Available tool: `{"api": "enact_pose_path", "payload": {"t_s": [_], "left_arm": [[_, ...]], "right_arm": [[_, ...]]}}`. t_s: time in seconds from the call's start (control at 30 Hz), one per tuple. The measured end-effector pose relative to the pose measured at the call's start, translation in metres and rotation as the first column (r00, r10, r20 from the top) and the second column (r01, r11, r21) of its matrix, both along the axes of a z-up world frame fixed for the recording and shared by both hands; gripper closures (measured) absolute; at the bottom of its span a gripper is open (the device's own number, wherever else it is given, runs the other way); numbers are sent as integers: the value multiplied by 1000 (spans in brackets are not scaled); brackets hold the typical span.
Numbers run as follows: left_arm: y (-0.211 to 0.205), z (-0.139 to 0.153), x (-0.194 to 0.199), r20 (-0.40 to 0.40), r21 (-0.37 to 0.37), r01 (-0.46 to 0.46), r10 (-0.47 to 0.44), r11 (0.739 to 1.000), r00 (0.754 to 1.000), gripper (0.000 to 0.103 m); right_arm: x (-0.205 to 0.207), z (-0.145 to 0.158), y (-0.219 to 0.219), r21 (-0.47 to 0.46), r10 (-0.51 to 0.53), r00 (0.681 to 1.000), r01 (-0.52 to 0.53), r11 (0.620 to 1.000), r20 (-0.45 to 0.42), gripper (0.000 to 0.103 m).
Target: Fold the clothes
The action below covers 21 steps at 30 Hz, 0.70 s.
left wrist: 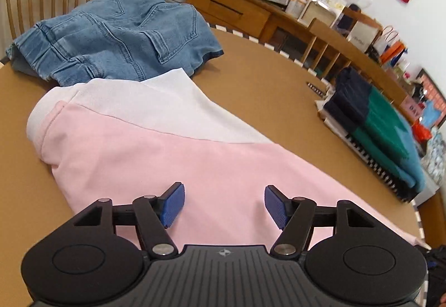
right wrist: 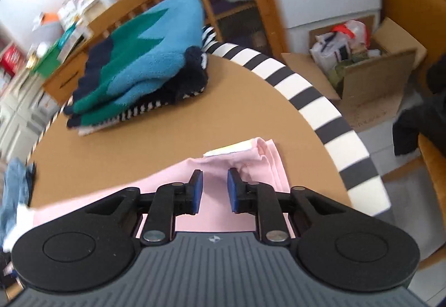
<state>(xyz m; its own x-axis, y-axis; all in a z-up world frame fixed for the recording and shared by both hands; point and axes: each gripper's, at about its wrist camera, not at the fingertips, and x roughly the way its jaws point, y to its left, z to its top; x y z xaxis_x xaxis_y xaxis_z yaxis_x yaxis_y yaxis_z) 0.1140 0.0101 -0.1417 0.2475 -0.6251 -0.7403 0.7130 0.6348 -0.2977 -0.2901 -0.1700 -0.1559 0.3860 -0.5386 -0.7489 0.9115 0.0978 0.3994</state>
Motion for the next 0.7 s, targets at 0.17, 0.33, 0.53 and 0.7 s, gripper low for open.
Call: {"api": "enact_pose_path", "payload": {"t_s": [0.17, 0.33, 0.53, 0.7], "left_arm": [[6, 23, -31, -23, 83, -88, 90, 993, 996, 18], [24, 31, -103, -96, 213, -216, 241, 953, 966, 14], [16, 21, -192, -155, 332, -353, 419, 875, 895, 14], [13, 22, -234, -131, 338, -418, 482, 843, 866, 10]], "right_arm": [[-9, 12, -10, 12, 217, 976, -217, 976, 21, 45], [-35, 25, -29, 19, 423, 890, -432, 902, 169, 39], [-62, 45, -52, -32, 617, 786, -616, 787, 50, 25], [-60, 56, -44, -110, 667, 743, -659, 744, 53, 40]]}}
